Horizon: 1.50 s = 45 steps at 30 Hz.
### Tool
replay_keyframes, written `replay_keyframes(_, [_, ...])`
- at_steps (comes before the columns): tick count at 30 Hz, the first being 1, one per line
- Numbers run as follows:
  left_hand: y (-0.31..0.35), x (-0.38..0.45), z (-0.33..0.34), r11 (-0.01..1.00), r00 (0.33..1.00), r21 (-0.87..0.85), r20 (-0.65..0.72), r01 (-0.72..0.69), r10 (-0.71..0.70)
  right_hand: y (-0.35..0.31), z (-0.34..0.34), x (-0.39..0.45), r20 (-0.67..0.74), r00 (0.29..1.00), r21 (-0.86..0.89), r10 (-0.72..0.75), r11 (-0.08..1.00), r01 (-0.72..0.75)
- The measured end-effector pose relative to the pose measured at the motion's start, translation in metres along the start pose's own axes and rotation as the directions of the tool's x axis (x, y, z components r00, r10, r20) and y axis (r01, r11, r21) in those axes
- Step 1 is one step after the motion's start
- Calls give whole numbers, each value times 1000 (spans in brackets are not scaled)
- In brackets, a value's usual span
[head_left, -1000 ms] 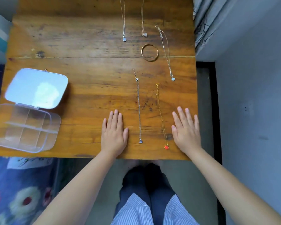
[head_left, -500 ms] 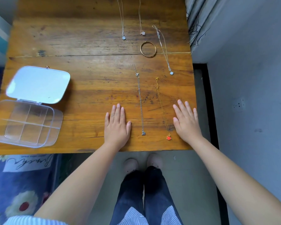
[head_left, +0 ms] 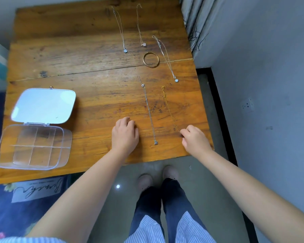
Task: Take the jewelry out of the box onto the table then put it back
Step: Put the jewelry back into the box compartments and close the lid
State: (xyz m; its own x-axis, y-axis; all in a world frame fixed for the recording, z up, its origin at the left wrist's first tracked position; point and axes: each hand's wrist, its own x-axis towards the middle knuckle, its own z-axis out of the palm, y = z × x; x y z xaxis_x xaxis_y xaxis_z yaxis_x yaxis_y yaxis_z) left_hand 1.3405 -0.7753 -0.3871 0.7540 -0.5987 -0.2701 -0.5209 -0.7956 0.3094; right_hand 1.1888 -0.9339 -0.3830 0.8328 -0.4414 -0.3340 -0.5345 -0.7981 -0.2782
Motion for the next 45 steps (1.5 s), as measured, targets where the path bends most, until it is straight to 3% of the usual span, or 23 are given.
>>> replay_keyframes(5, [34, 41, -20, 998, 998, -29, 7, -54, 54, 24, -29, 29, -80, 974, 166, 211, 966, -196])
replay_keyframes(11, [102, 116, -20, 985, 984, 20, 56, -169, 168, 73, -76, 76, -123, 936, 373, 331, 889, -265])
replay_keyframes(18, [147, 180, -6, 934, 954, 207, 141, -291, 266, 101, -94, 117, -47, 972, 484, 231, 857, -180])
replay_keyframes(22, [142, 190, -10, 878, 921, 285, 179, -385, 346, 109, -104, 135, 1, 976, 603, 217, 779, -174])
replay_keyframes(24, [138, 189, -11, 907, 932, 227, 162, -355, 324, 108, -109, 142, 46, 973, 651, 228, 732, -202])
replay_keyframes(26, [134, 187, -16, 988, 987, -19, 32, -154, 155, 101, -115, 149, 86, 969, 707, 232, 671, -223])
replay_keyframes(27, [132, 186, -22, 982, 999, -183, -33, -43, 38, 95, -119, 153, 96, 968, 740, 230, 634, -224])
replay_keyframes(29, [124, 181, -40, 872, 986, -480, -69, 100, -151, 80, -129, 160, 104, 974, 814, 201, 546, -200])
replay_keyframes(31, [111, 171, -62, 657, 970, -743, -42, 129, -238, 58, -140, 167, 93, 989, 881, 118, 454, -137])
replay_keyframes(33, [94, 153, -87, 436, 960, -894, -25, 103, -279, 29, -151, 170, 57, 998, 924, 6, 379, -55])
replay_keyframes(37, [53, 110, -130, 221, 924, -975, -56, 31, -378, -32, -167, 166, 20, 985, 962, -173, 272, 29])
replay_keyframes(41, [9, 69, -169, 125, 922, -991, -97, -54, -374, -94, -176, 149, -4, 966, 992, -260, 121, 37])
replay_keyframes(45, [-51, 19, -194, 27, 953, -997, -71, -66, -296, -155, -174, 118, 29, 919, 998, -393, -34, -46])
